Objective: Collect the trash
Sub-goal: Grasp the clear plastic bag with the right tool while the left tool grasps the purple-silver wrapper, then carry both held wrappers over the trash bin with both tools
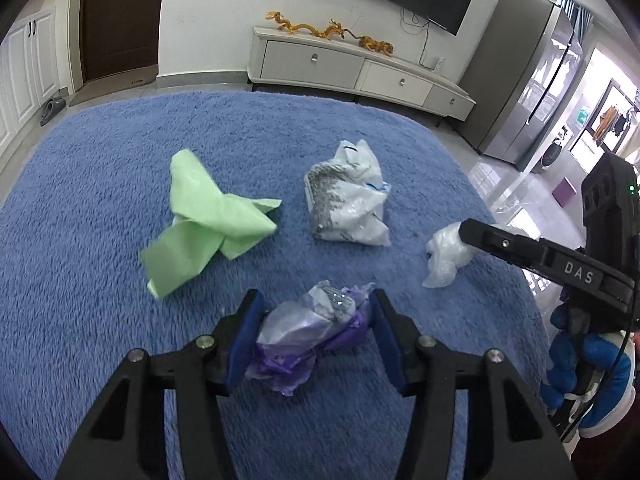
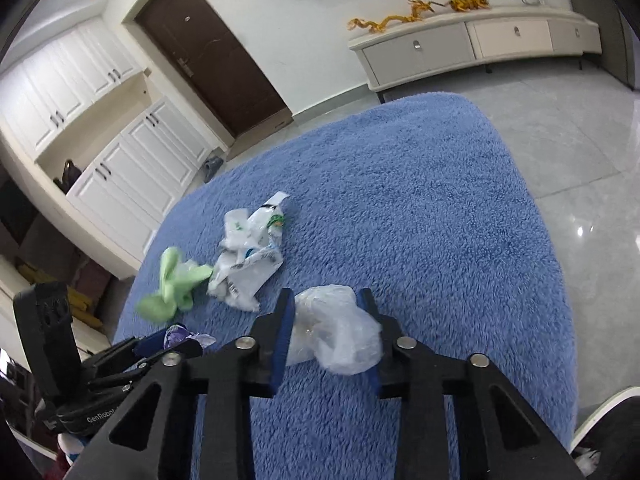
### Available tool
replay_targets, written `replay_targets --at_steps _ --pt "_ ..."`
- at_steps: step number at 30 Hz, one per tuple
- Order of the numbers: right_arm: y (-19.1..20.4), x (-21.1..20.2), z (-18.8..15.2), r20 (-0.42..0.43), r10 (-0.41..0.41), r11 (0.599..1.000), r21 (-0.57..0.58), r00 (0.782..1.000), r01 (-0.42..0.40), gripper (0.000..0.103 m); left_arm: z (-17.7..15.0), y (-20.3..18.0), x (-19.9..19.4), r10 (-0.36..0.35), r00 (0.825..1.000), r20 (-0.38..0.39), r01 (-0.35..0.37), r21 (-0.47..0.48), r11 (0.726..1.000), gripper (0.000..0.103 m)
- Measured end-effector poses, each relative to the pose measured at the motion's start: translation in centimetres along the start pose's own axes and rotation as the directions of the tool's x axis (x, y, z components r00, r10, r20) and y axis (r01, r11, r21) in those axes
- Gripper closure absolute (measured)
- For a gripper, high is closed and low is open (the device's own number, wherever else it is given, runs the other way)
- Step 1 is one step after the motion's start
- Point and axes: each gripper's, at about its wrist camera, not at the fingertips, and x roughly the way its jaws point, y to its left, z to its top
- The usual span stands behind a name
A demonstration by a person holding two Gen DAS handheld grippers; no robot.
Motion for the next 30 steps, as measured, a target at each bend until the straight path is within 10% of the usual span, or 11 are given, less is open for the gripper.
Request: replay_targets --at_steps 19,30 --pt "3.6 -14.1 -6.5 0.142 0.102 0.994 -0.046 0.985 -0.096 0.083 -4.0 -4.6 -12.9 0.049 0.981 0.186 -0.048 -0.006 0.999 0.051" --pt "4.3 -21.9 -9.3 0.253 0.141 0.989 -0.08 0.957 -0.125 0.085 -6.6 -11.4 -19.8 0.138 0.928 0.347 -0.174 0.074 0.982 0.051"
